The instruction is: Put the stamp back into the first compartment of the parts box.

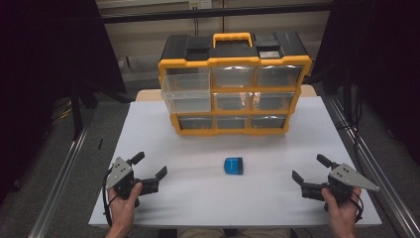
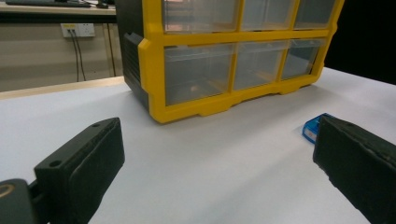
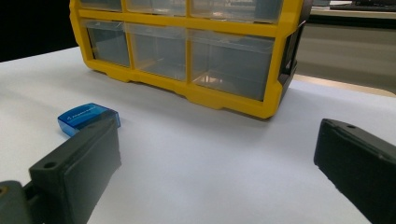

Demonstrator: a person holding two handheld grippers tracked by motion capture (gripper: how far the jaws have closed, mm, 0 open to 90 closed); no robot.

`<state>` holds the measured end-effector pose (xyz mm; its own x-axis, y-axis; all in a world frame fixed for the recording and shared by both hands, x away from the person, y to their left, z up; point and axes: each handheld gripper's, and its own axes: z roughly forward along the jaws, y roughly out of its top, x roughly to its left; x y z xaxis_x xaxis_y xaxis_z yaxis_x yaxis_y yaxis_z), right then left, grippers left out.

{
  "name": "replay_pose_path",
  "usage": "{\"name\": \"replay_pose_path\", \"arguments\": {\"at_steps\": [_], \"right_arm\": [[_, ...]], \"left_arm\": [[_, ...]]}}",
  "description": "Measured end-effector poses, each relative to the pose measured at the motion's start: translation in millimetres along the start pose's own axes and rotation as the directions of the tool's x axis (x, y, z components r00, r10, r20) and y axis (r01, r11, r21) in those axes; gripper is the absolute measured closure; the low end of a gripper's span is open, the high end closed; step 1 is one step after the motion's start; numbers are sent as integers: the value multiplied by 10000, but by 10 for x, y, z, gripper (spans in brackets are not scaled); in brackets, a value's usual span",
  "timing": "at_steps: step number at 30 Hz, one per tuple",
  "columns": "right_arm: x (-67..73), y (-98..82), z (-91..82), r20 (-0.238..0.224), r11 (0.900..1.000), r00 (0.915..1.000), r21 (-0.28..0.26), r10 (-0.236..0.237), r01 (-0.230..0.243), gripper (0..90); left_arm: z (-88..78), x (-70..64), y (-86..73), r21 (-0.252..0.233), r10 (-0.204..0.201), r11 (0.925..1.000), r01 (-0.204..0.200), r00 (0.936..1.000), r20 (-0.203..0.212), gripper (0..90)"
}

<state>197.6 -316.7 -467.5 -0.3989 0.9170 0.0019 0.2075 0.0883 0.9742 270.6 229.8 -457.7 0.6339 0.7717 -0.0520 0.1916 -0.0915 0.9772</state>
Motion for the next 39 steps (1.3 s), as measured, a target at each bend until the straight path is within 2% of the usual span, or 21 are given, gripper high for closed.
{"name": "replay_pose_path", "arguments": {"at_steps": [1,2,6,8,9,10,11,14,19,20,21,24,26,28,30,31,33,36,37,38,39], "right_arm": [[2,0,2,-42,10000,10000,11,-7,7,2],[3,-1,3,-81,10000,10000,23,-35,36,4],[3,-8,3,-213,9998,9998,177,-31,34,6],[4,-9,3,-253,9998,9997,208,-35,40,6],[7,-9,6,-295,9998,9996,208,-22,28,6],[9,-9,9,-269,9998,9996,195,-54,59,6],[11,-8,11,-296,9997,9995,218,-62,68,6],[18,-7,14,-384,9996,9992,249,-106,116,8],[28,-7,17,-516,9996,9985,231,-178,190,8],[28,-7,17,-516,9996,9985,231,-178,190,8],[27,-11,21,-623,9995,9979,262,-161,178,8],[31,-11,27,-711,9994,9973,280,-176,196,8],[36,-11,27,-717,9994,9973,304,-147,169,7],[36,-11,28,-736,9994,9972,315,-138,161,7],[38,-17,34,-801,9992,9966,344,-184,212,3],[38,-19,41,-851,9992,9962,331,-203,232,4],[43,-17,49,-910,9990,9957,399,-176,213,4],[42,-23,55,-927,9988,9955,433,-177,218,5],[36,-26,52,-864,9990,9962,415,-109,145,5],[35,-26,47,-832,9991,9965,424,-58,93,5],[34,-25,44,-815,9990,9967,435,-50,86,5]], "left_arm": [[14,-4,9,62,-80,9999,80,9999,-91,22],[16,10,21,273,72,9996,-73,10000,38,23],[49,8,44,299,-95,9995,85,9994,336,25],[88,0,53,423,-120,9991,95,9981,598,28],[93,2,50,560,-67,9984,16,9958,910,30],[108,-3,46,635,-181,9979,120,9953,957,42],[105,10,47,915,41,9957,-151,9929,1191,52],[119,-13,43,839,-12,9964,-79,9943,1069,52],[137,-1,43,968,75,9951,-209,9906,1365,51],[165,-28,39,813,-223,9966,111,9901,1383,51],[190,-34,44,959,-256,9953,95,9854,1684,50],[223,-51,53,1159,-434,9930,206,9793,1976,50],[256,-101,84,1224,-122,9924,-149,9760,2175,49],[275,-138,98,1248,18,9917,-316,9729,2314,49],[292,-160,95,1281,-32,9914,-285,9706,2408,43],[329,-215,89,1387,153,9890,-523,9667,2555,43],[356,-237,88,1501,204,9864,-666,9568,2901,46],[376,-271,90,1438,118,9881,-554,9575,2881,43],[390,-282,110,1513,301,9853,-792,9525,3030,43],[398,-303,120,1603,193,9845,-707,9531,3020,43],[415,-316,133,1623,56,9850,-591,9500,3123,43]]}}
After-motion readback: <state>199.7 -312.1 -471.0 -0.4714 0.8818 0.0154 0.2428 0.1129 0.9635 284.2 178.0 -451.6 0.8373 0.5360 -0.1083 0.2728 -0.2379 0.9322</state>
